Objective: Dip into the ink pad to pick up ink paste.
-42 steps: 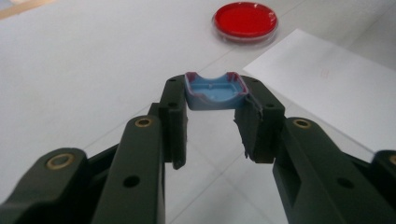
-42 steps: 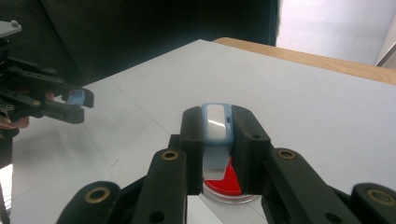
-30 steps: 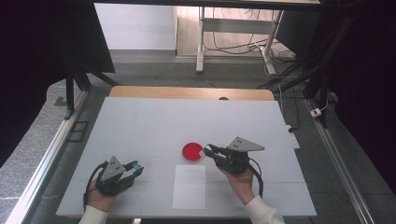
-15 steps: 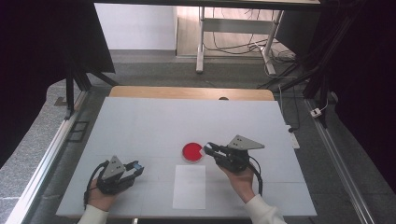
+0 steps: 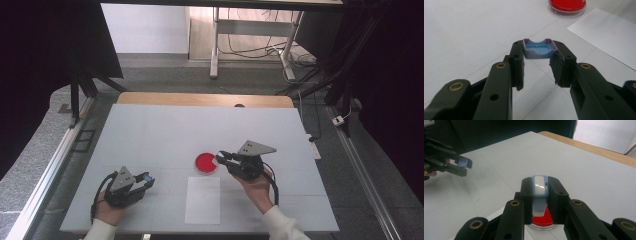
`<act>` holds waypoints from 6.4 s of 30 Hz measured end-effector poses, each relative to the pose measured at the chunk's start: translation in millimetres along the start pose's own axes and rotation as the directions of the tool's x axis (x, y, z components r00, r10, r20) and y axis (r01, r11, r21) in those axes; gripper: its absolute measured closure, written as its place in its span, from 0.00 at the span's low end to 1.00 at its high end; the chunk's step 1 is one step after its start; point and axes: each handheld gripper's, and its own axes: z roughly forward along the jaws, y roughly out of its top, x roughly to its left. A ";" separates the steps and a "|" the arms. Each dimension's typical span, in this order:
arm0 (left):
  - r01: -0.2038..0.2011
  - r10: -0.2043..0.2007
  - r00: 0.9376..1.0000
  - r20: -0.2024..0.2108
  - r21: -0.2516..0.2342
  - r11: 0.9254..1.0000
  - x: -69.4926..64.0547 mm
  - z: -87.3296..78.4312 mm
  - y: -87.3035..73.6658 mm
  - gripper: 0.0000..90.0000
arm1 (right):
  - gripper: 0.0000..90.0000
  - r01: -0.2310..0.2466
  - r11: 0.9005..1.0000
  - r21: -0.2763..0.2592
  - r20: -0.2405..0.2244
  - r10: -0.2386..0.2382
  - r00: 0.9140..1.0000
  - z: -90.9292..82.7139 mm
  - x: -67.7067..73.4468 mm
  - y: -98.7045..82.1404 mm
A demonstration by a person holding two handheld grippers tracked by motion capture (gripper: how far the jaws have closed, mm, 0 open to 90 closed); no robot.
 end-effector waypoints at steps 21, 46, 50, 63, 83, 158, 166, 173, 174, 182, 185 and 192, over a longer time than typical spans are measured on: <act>-0.005 0.005 1.000 -0.005 0.004 1.000 -0.5 -0.7 -0.9 0.72 | 0.83 0.026 0.999 0.029 0.008 -0.026 1.000 26.1 -10.7 14.3; -0.001 0.001 1.000 0.000 0.002 1.000 0.0 -1.7 -1.5 0.72 | 0.83 0.018 0.987 0.157 -0.013 -0.016 1.000 61.6 -13.7 4.1; -0.001 0.001 1.000 0.000 0.002 1.000 0.1 -1.7 -1.5 0.72 | 0.83 0.026 0.983 0.183 -0.005 -0.025 1.000 65.7 -14.3 1.3; 0.000 0.000 1.000 0.003 0.001 1.000 0.3 -2.0 -1.7 0.72 | 0.83 0.046 0.978 0.205 0.014 -0.050 0.999 75.1 -13.5 -3.7; -0.006 0.006 1.000 0.002 -0.001 1.000 -0.6 -2.4 -1.5 0.72 | 0.83 0.053 0.974 0.221 0.020 -0.059 0.998 78.5 -12.6 -7.1; -0.006 0.006 1.000 0.004 -0.001 1.000 -1.0 -1.6 -1.5 0.72 | 0.84 0.065 0.979 0.195 0.011 -0.068 0.998 64.9 -13.6 -2.4; -0.009 0.009 1.000 0.004 -0.002 1.000 -1.9 -1.7 -1.3 0.72 | 0.83 0.069 0.973 0.222 0.022 -0.076 0.997 66.4 -14.2 -4.0; -0.007 0.007 1.000 0.002 -0.002 1.000 -2.4 -1.8 -1.1 0.72 | 0.83 0.060 0.975 0.216 0.044 -0.072 0.996 63.9 -17.0 -3.3; -0.007 0.007 1.000 0.003 -0.001 1.000 -2.6 -1.7 -1.1 0.72 | 0.83 0.060 0.974 0.218 0.048 -0.072 0.996 63.9 -17.4 -3.5; -0.008 0.008 1.000 0.003 0.001 1.000 -2.1 -1.4 -1.4 0.72 | 0.83 0.058 0.967 0.248 0.044 -0.071 0.997 69.8 -18.3 -8.7; -0.008 0.008 1.000 0.003 0.001 1.000 -1.6 -1.5 -1.6 0.72 | 0.83 0.056 0.967 0.248 0.043 -0.068 0.997 70.1 -18.4 -8.8; -0.009 0.009 1.000 0.004 0.002 1.000 -1.7 -1.4 -1.5 0.72 | 0.83 0.051 0.965 0.256 0.034 -0.062 0.998 71.2 -20.1 -9.6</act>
